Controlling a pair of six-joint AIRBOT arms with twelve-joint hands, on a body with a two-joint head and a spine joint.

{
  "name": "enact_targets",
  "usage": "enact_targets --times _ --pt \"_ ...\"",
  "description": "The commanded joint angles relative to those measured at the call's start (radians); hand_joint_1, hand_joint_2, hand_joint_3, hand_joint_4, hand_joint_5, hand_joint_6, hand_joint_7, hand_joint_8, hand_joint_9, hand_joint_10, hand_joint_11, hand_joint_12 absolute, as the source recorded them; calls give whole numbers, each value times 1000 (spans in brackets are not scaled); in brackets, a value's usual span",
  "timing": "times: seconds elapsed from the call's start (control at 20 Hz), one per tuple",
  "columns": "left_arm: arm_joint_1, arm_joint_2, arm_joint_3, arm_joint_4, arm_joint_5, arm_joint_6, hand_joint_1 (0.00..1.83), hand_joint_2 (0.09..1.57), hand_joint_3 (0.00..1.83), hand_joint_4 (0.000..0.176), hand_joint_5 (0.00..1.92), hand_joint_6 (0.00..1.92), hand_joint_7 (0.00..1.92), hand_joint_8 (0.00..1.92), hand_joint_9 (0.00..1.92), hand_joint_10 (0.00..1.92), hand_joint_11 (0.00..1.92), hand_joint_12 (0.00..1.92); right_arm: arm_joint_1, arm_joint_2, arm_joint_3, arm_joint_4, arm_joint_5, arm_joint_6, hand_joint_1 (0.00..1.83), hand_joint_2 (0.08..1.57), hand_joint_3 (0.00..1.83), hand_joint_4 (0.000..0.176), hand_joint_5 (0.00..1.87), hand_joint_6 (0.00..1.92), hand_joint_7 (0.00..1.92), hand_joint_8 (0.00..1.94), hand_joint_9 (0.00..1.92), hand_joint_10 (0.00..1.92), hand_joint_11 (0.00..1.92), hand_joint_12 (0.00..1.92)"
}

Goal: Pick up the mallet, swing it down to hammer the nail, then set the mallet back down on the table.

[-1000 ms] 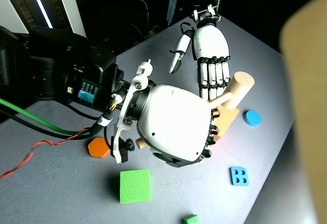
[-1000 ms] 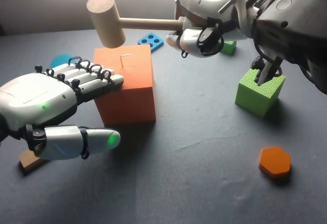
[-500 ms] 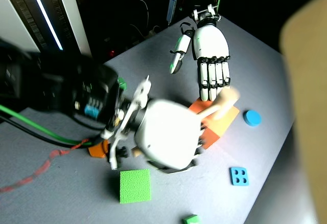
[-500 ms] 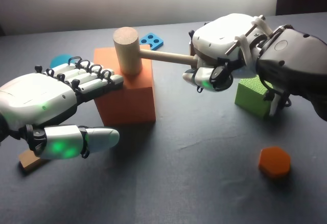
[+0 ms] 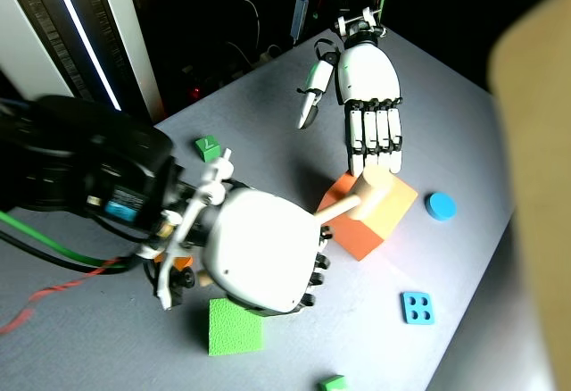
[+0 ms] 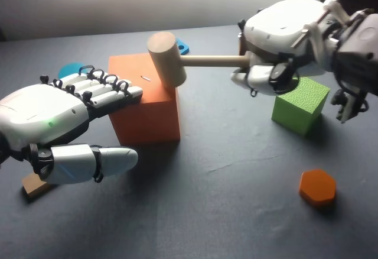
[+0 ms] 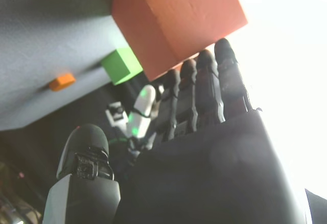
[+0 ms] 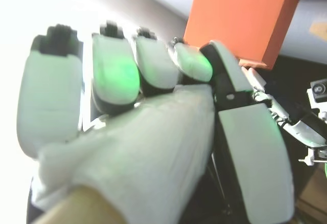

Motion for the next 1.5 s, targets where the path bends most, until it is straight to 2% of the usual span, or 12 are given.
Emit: enact_targets --times 0.0,0.2,0.45,0.7,1.0,1.05,1.1,1.15,1.3,1.45 --pt "-7 -4 5 -2 -86 -1 0 1228 0 0 119 4 146 4 137 6 25 185 17 20 -9 -33 31 6 862 1449 0 176 1321 1921 1517 1941 1604 1921 1710 1921" --pt "-7 -4 6 -2 -86 -2 0 1234 2 0 111 1 130 0 123 1 5 172 2 100 -85 -190 -28 44 868 1447 0 176 1335 1921 1518 1941 1604 1921 1706 1921" --pt "-10 -3 6 -2 -89 -3 0 1227 0 0 120 3 148 6 139 5 18 178 -19 164 -166 -308 -105 40 843 1459 5 176 1335 1921 1512 1941 1598 1921 1699 1921" --pt "-19 1 7 -2 -89 -4 0 1228 0 0 138 8 152 5 141 4 31 185 -76 142 -160 -408 -149 44 828 1461 2 176 1305 1921 1497 1941 1588 1921 1700 1921" --pt "-37 12 3 -2 -88 -10 0 1230 1 0 121 0 144 0 134 0 14 182 -108 40 -77 -414 -143 77 768 1458 0 175 1205 1921 1418 1941 1521 1921 1655 1921" --pt "-42 15 1 -2 -85 -10 0 1227 0 0 114 0 139 0 126 0 10 181 -111 27 -70 -466 -141 121 772 1451 0 176 1190 1921 1407 1941 1518 1921 1657 1921" --pt "-53 21 -2 -2 -80 -10 0 1226 0 0 122 4 148 4 134 4 22 187 -122 15 -67 -599 -117 245 768 1443 0 176 1183 1921 1395 1941 1509 1921 1651 1921" --pt "-60 28 -6 -2 -75 -10 0 1227 0 0 129 6 151 5 138 5 30 191 -128 3 -66 -681 -94 298 767 1442 0 175 1181 1921 1392 1941 1507 1921 1649 1921" --pt "-86 53 -19 -2 -62 -10 0 1234 3 0 128 4 146 2 133 2 21 189 -129 -25 -48 -724 -95 334 694 1447 1 176 1158 1921 1361 1941 1475 1921 1623 1921" --pt "-111 84 -38 -2 -42 -7 0 1230 0 0 134 6 154 5 145 6 31 195 -137 -37 -25 -888 -102 528 541 1412 0 176 1157 1921 1320 1941 1434 1921 1575 1921"
